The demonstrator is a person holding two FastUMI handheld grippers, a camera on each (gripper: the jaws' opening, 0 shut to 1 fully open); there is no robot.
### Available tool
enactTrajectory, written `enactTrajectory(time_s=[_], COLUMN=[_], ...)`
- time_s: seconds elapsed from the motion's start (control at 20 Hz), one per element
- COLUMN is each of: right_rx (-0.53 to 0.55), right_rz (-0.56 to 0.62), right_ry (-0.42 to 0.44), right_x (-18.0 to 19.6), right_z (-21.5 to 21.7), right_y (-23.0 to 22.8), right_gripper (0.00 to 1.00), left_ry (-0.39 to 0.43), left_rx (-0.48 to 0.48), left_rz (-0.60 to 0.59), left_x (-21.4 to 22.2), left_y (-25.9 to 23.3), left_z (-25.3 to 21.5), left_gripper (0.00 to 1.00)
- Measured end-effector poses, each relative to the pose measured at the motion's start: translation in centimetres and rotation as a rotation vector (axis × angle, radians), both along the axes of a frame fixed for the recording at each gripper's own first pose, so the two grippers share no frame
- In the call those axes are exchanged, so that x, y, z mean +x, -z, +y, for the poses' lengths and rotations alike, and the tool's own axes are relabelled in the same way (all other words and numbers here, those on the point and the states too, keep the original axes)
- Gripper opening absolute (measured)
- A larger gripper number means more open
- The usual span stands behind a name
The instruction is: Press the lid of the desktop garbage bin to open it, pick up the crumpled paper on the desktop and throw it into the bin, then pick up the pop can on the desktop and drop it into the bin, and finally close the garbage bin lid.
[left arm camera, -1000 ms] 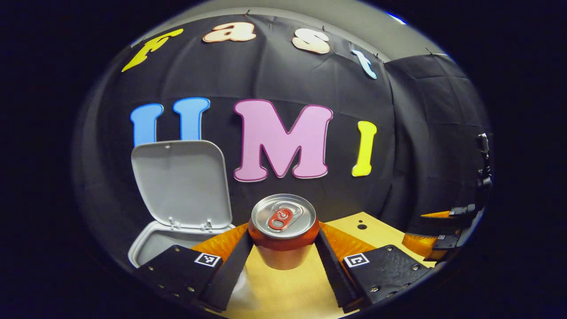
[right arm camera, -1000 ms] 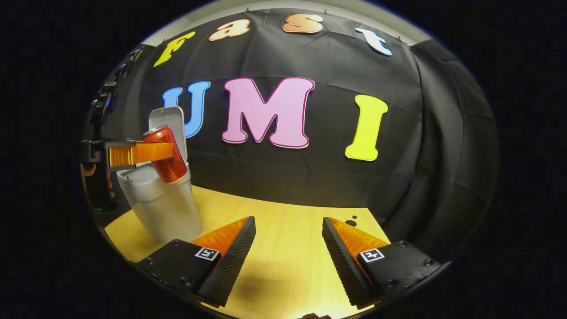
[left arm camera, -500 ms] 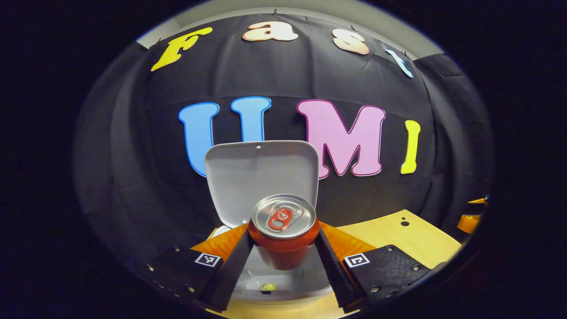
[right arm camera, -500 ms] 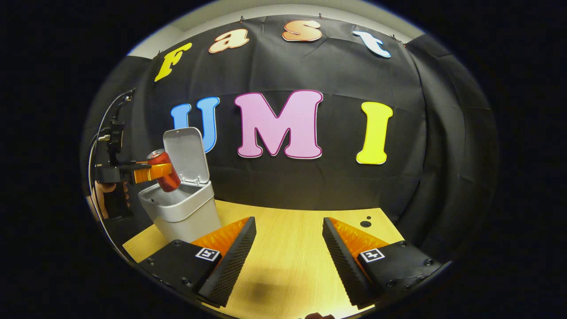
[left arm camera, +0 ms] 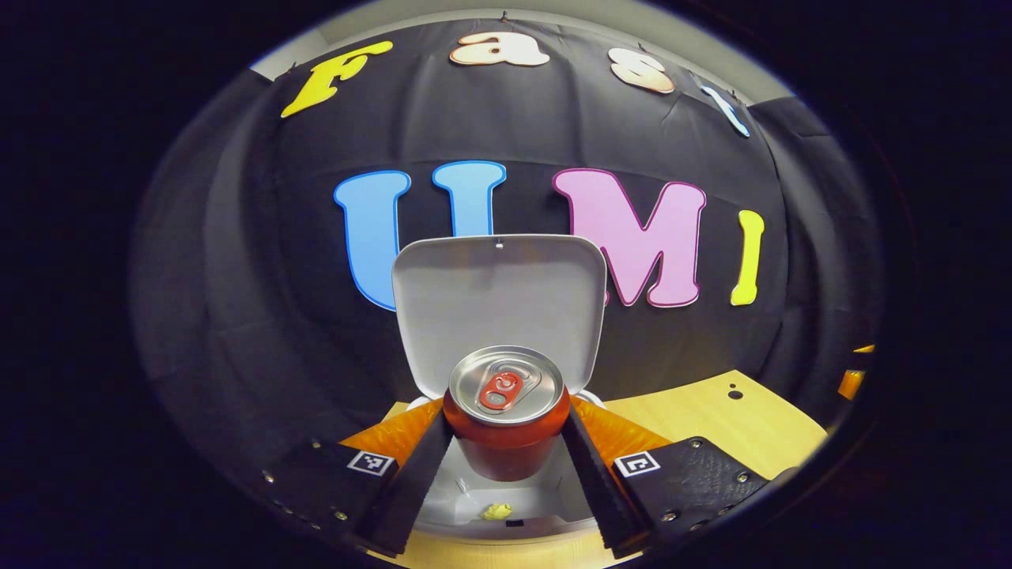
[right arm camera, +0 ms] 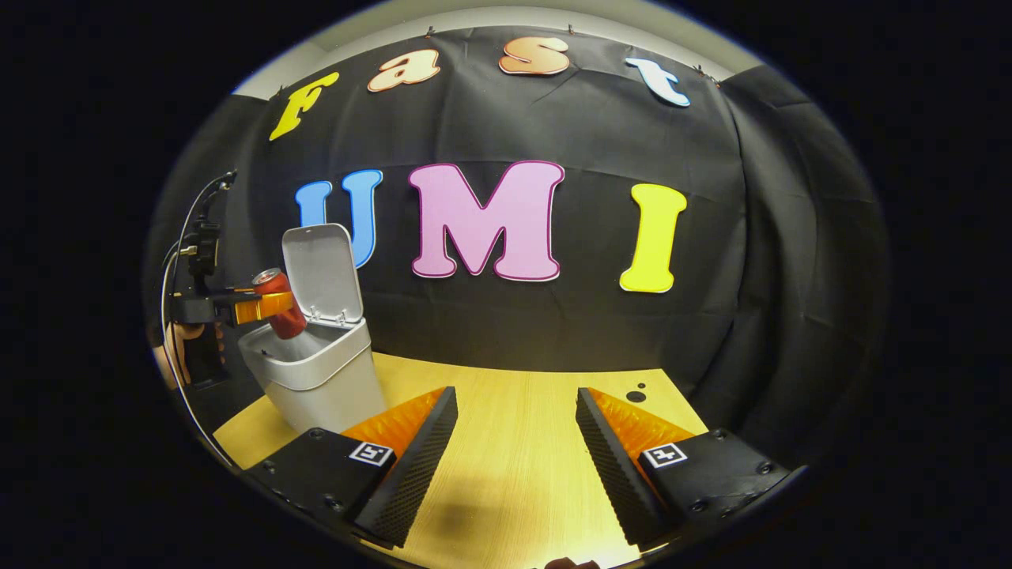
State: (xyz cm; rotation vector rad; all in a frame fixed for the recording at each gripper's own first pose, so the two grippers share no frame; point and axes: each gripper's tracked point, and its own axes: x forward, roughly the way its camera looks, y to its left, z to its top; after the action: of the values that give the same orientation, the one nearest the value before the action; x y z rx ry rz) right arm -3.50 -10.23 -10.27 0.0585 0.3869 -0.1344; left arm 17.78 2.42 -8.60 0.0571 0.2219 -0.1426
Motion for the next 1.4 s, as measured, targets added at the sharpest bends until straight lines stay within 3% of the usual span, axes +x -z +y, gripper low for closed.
enactTrajectory(time_s=[0.45, 0.9, 1.0, 1.2, 1.4], right_rx=[0.004, 0.004, 0.003, -0.003, 0.009], right_rz=[0.033, 0.044, 0.046, 0.05, 0.067], right_ry=[-0.012, 0.001, 0.005, 0.005, 0.0], right_x=[-0.5, -1.2, -1.4, -1.6, -2.0], right_z=[0.3, -0.3, -0.5, -0.6, -0.5], right_y=[1.1, 1.8, 1.9, 2.1, 2.8], right_gripper=[0.98, 0.98, 0.98, 0.98, 0.98], left_ry=[-0.029, -0.03, -0.042, -0.037, -0.016], left_rx=[0.036, 0.083, 0.088, 0.009, -0.005], left_rz=[0.041, 0.01, -0.018, -0.052, -0.146], left_x=[0.6, 0.8, 0.8, 1.3, 2.6], left_y=[2.3, 1.4, -0.1, -4.0, -10.3], left_z=[0.4, -0.1, 0.0, 0.0, 0.3], left_gripper=[0.87, 0.88, 0.88, 0.88, 0.88])
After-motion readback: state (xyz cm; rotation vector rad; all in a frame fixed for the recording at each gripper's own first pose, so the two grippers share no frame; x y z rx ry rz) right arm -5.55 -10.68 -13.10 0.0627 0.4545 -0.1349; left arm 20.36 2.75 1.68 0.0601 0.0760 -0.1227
